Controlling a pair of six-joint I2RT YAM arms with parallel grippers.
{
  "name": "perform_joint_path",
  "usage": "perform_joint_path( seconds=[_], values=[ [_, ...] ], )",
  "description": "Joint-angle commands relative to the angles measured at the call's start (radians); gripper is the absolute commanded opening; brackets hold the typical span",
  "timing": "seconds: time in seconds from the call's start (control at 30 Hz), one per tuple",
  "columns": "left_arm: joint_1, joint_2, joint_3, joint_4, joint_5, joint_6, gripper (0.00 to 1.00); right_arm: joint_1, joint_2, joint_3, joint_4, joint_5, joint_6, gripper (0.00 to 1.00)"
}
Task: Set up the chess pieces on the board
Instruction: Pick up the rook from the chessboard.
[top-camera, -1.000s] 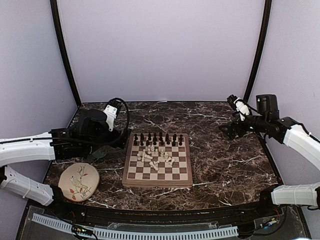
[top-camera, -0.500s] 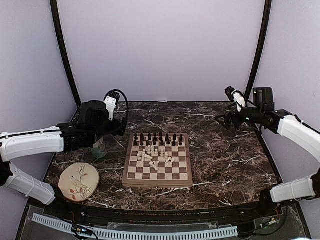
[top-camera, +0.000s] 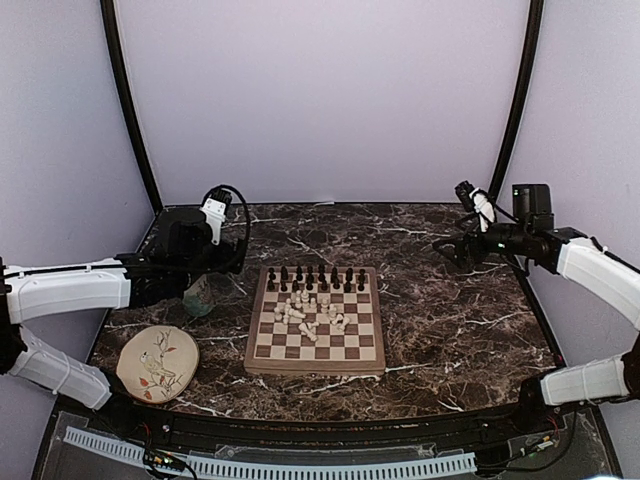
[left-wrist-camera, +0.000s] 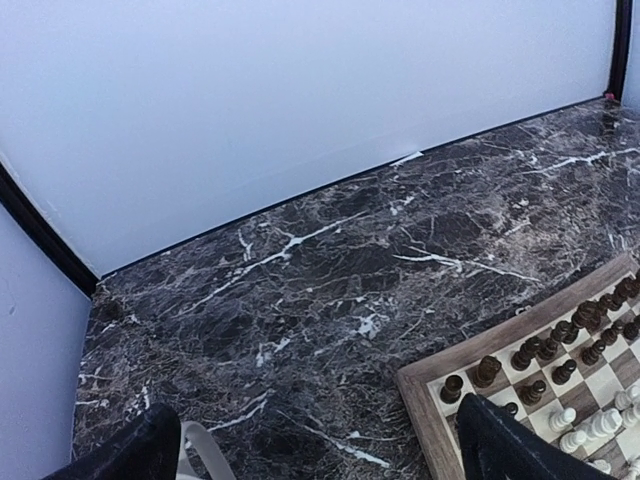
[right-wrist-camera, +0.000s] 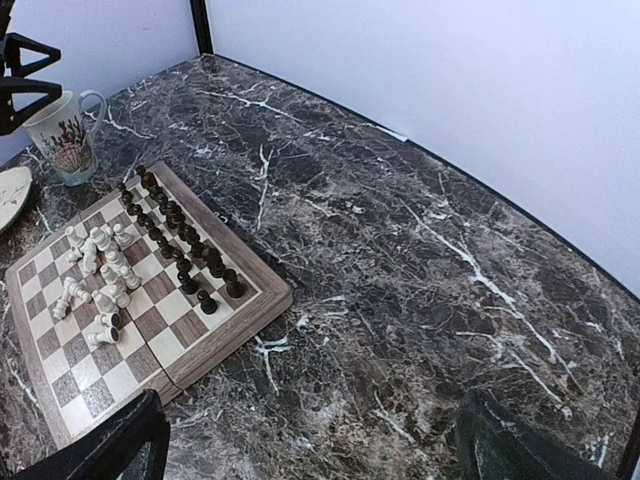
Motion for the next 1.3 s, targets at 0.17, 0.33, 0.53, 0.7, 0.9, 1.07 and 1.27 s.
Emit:
perform_joint_path(
  seconds=[0.17,0.33,0.53,0.7,0.9,1.07,1.27],
  values=[
    [0.011,0.046,0.094,-0.138,0.427,0.106,0.73,-0.132,-0.075,-0.041,0.018,-0.178,0.092,1.0],
    [0.008,0.147,0.254,-0.39,0.624,0.061,0.4,-0.183,-0.084,-0.063,-0.004,-0.215,0.019,0.91],
    [-0.041,0.289,0.34,-0.573,0.699,0.076,0.34,-0.188,-0.091,-0.068,-0.014,-0.244,-0.034,0.87],
    [-0.053,0.328,0.36,-0.605,0.708,0.077,0.34,-0.188,-0.092,-0.067,-0.03,-0.232,-0.065,0.86],
    [-0.075,0.384,0.378,-0.636,0.672,0.074,0.35,-0.188,-0.092,-0.068,-0.042,-0.231,-0.091,0.85],
    [-0.085,0.407,0.386,-0.642,0.63,0.07,0.34,-0.189,-0.089,-0.068,-0.047,-0.232,-0.099,0.85],
    [-0.085,0.431,0.394,-0.65,0.619,0.06,0.31,-0.187,-0.085,-0.068,-0.052,-0.225,-0.11,0.85]
  ],
)
